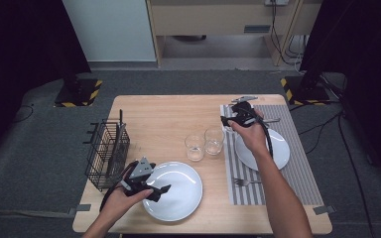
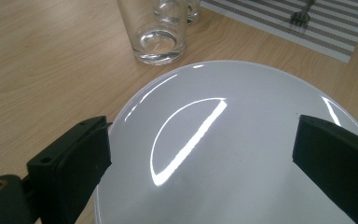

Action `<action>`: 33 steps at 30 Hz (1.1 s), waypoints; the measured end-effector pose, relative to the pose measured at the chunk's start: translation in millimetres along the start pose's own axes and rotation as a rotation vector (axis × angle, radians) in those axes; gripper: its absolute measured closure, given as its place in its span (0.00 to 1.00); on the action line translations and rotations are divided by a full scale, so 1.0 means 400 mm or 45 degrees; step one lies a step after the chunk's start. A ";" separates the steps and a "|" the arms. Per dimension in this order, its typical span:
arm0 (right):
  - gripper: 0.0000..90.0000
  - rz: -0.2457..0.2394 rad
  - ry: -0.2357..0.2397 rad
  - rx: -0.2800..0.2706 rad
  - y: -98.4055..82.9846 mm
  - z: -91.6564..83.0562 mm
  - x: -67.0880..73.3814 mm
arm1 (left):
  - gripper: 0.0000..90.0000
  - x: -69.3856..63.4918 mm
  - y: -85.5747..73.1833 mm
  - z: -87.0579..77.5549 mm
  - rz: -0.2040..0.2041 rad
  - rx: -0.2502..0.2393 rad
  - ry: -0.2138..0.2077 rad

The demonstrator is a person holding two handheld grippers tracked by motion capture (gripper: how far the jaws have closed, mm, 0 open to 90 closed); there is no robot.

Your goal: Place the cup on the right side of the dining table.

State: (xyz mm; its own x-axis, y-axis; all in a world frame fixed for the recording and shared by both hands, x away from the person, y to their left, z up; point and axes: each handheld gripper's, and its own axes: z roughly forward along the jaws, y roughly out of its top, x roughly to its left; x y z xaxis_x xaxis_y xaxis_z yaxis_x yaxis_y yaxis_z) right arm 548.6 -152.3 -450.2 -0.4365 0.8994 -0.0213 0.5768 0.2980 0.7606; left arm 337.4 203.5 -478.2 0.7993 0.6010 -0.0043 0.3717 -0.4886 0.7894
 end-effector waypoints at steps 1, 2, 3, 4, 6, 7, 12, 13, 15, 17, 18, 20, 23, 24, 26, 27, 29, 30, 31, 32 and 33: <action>0.21 -0.001 -0.001 0.000 0.000 0.003 0.001 | 0.04 0.000 0.000 0.000 0.001 0.000 0.000; 0.21 0.002 -0.001 0.001 0.000 0.004 0.001 | 0.04 0.000 0.000 0.000 0.000 0.000 -0.001; 0.21 0.001 0.002 0.002 0.000 0.006 0.001 | 0.04 0.000 -0.001 -0.001 -0.002 0.001 -0.001; 0.21 0.005 0.001 0.004 0.000 0.010 0.002 | 0.04 0.001 -0.001 -0.001 -0.002 0.001 0.000; 0.21 0.002 0.003 0.010 -0.003 0.015 0.001 | 0.04 0.002 -0.002 -0.003 -0.008 -0.002 0.003; 0.21 0.001 0.001 0.012 -0.004 0.018 0.002 | 0.04 0.003 -0.002 -0.003 -0.008 -0.003 0.002; 0.21 0.008 0.001 0.017 -0.006 0.027 0.004 | 0.04 0.005 -0.003 -0.005 -0.013 -0.007 0.007; 0.21 0.011 0.004 0.017 -0.007 0.029 0.004 | 0.04 0.004 -0.003 -0.005 -0.013 -0.005 0.005; 0.21 0.005 0.003 0.027 -0.009 0.032 0.004 | 0.04 0.004 -0.003 -0.005 -0.008 -0.004 0.004; 0.21 0.004 0.002 0.033 -0.013 0.035 0.005 | 0.04 0.005 -0.004 -0.006 -0.010 -0.005 0.006; 0.21 0.005 0.001 0.037 -0.015 0.037 0.005 | 0.04 0.005 -0.003 -0.006 -0.012 -0.007 0.007; 0.21 0.010 -0.001 0.043 -0.018 0.039 0.004 | 0.04 0.005 -0.003 -0.007 -0.011 -0.008 0.006; 0.21 0.011 -0.002 0.049 -0.021 0.041 0.003 | 0.04 0.004 -0.004 -0.008 -0.009 -0.005 0.007; 0.21 0.010 -0.002 0.051 -0.022 0.042 0.002 | 0.04 0.004 -0.004 -0.008 -0.011 -0.006 0.007; 0.21 0.012 -0.006 0.052 -0.026 0.044 -0.001 | 0.04 0.004 -0.003 -0.008 -0.011 -0.006 0.008; 0.21 0.014 -0.006 0.056 -0.028 0.046 -0.001 | 0.04 0.003 -0.003 -0.008 -0.011 -0.007 0.006; 0.21 0.017 -0.009 0.058 -0.033 0.049 -0.004 | 0.04 0.003 -0.003 -0.008 -0.009 -0.006 0.005; 0.21 0.016 -0.010 0.061 -0.034 0.050 -0.005 | 0.04 0.003 -0.003 -0.008 -0.008 -0.005 0.005; 0.21 0.017 -0.013 0.063 -0.035 0.052 -0.006 | 0.04 0.003 -0.003 -0.007 -0.009 -0.004 0.005; 0.21 0.019 -0.015 0.065 -0.035 0.052 -0.007 | 0.04 0.004 -0.004 -0.007 -0.009 -0.004 0.006; 0.21 0.022 -0.013 0.064 -0.035 0.052 -0.008 | 0.04 0.004 -0.004 -0.006 -0.010 -0.004 0.005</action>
State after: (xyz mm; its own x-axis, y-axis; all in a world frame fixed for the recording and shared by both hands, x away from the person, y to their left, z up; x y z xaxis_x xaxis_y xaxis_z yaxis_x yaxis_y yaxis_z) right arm 556.4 -152.7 -474.2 -0.4190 0.9078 -0.0154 0.6183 0.2977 0.7274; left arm 336.9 206.8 -478.0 0.7943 0.6075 -0.0080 0.3763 -0.4816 0.7914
